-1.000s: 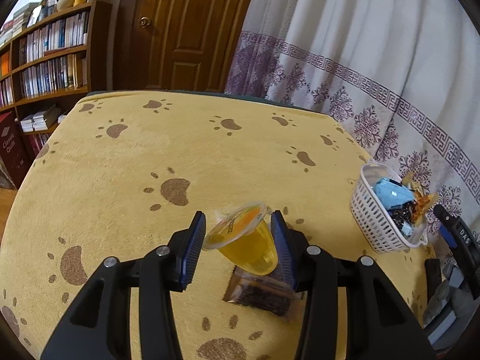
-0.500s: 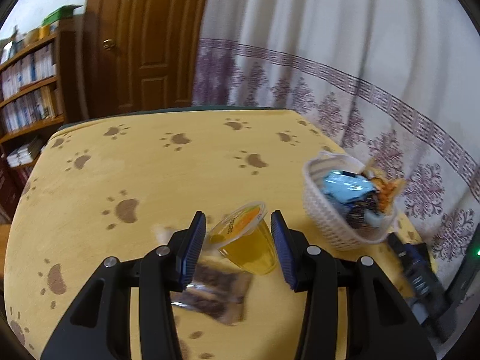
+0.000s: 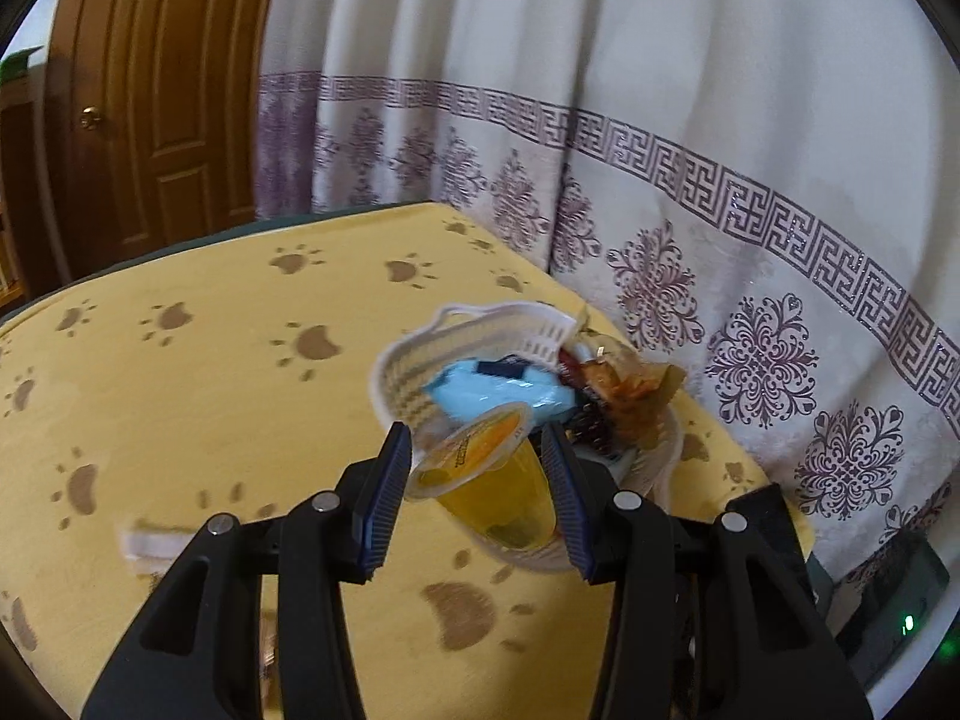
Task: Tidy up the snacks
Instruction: 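Open the right tool over the basket while the left tool carries the jelly cup there, then release the jelly cup into the basket with the left tool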
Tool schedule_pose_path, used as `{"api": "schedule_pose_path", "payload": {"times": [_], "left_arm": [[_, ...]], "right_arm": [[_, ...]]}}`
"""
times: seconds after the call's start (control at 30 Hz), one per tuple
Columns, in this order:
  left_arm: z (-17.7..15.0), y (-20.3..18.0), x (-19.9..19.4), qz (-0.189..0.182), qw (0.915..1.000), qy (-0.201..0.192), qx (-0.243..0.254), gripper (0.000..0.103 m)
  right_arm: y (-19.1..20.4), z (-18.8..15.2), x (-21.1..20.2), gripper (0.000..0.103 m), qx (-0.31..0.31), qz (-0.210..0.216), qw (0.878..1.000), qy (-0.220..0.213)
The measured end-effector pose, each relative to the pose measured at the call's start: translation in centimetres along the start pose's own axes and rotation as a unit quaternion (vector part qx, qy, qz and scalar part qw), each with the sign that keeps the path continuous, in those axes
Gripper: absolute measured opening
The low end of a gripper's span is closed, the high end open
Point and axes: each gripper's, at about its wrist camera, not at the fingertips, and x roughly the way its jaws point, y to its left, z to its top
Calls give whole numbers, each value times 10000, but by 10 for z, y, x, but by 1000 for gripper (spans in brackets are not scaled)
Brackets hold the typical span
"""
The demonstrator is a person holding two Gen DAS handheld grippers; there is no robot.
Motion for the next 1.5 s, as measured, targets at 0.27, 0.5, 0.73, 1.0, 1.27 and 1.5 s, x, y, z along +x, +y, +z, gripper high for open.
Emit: {"api": "schedule_pose_path", "payload": {"times": [0.27, 0.5, 0.73, 1.0, 1.27, 1.5], "left_arm": [[9, 1, 12, -201, 9996, -148, -110, 74], [7, 18, 0, 69, 9995, -202, -238, 74], [-1, 34, -19, 379, 9983, -296, -320, 89], [-13, 76, -49, 906, 9936, -425, -520, 90], [-21, 118, -83, 1234, 9867, -585, -883, 90], [-36, 148, -99, 1399, 9804, -571, -1262, 90]], "right_arm": [[-1, -1, 2, 84, 19, 70, 10000, 38], [-1, -1, 2, 84, 16, 102, 9999, 65], [0, -1, 2, 85, 13, 105, 9999, 85], [-1, -2, 4, 85, 17, 86, 9999, 115], [-3, -1, 7, 85, 34, 36, 9998, 174], [-2, -1, 7, 85, -8, -19, 9998, 178]]}}
